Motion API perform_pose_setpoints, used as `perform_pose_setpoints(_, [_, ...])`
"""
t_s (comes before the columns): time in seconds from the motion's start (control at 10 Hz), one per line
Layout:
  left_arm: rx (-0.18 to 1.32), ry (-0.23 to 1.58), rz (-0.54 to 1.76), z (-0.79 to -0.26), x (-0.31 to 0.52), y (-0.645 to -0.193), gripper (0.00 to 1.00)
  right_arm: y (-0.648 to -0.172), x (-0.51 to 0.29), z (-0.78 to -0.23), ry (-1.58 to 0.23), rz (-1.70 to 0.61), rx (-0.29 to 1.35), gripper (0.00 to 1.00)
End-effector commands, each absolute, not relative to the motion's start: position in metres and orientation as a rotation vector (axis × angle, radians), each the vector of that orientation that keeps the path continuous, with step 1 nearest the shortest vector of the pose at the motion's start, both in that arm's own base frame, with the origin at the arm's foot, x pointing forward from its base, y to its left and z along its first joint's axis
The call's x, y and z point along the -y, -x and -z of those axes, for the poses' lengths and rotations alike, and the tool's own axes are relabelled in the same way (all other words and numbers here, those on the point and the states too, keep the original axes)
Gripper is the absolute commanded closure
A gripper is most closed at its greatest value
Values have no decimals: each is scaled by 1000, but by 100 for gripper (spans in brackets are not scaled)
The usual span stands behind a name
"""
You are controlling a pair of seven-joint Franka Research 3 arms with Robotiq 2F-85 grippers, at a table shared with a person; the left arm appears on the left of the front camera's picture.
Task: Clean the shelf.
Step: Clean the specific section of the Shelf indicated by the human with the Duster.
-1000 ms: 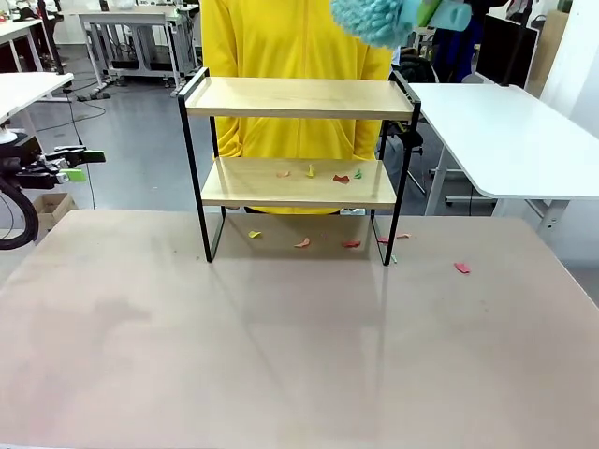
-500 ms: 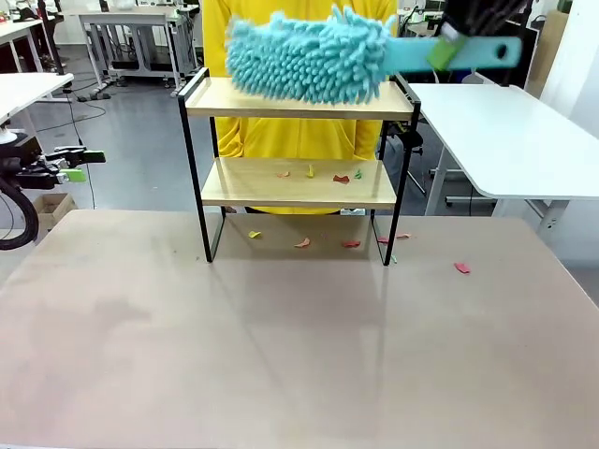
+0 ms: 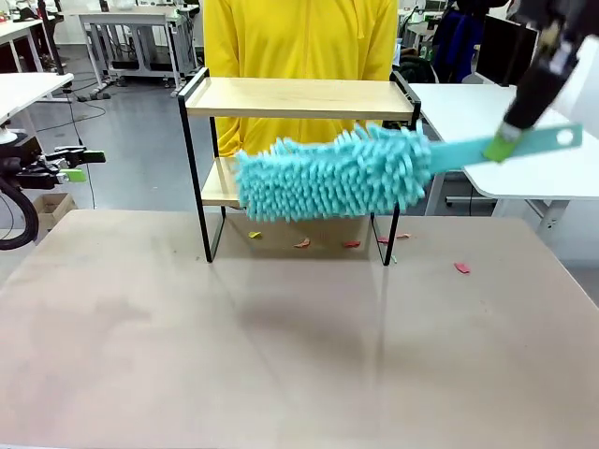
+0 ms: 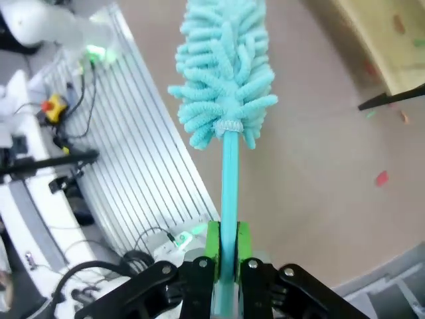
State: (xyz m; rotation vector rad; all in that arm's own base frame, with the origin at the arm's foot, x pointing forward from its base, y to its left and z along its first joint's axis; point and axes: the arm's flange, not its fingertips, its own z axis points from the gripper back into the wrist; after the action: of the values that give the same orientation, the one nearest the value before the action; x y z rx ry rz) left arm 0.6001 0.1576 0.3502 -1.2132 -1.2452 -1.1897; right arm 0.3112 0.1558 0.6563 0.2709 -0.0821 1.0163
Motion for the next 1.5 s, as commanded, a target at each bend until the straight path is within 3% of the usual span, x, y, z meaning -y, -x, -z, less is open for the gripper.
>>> perform_pose_setpoints(0.0, [1254, 1209, 1195, -353, -158, -598, 0, -305, -131, -612, -252, -1100, 24, 87])
perform_pose_setpoints(0.4, [1254, 1209, 1195, -353, -158, -598, 0, -294, -84, -538, -326, -1177, -67, 87])
perform_pose_setpoints(0.6, [1254, 1209, 1195, -353, -158, -598, 0, -297, -75, -536, -400, -1114, -92, 87])
perform_pose_setpoints(0.7, [1254, 1209, 1195, -353, -158, -598, 0, -294, -88, -531, -332, -1144, -108, 87])
perform_pose_setpoints(1.4, [1254, 1209, 1195, -353, -158, -598, 0, -294, -88, -531, -332, -1144, -108, 87])
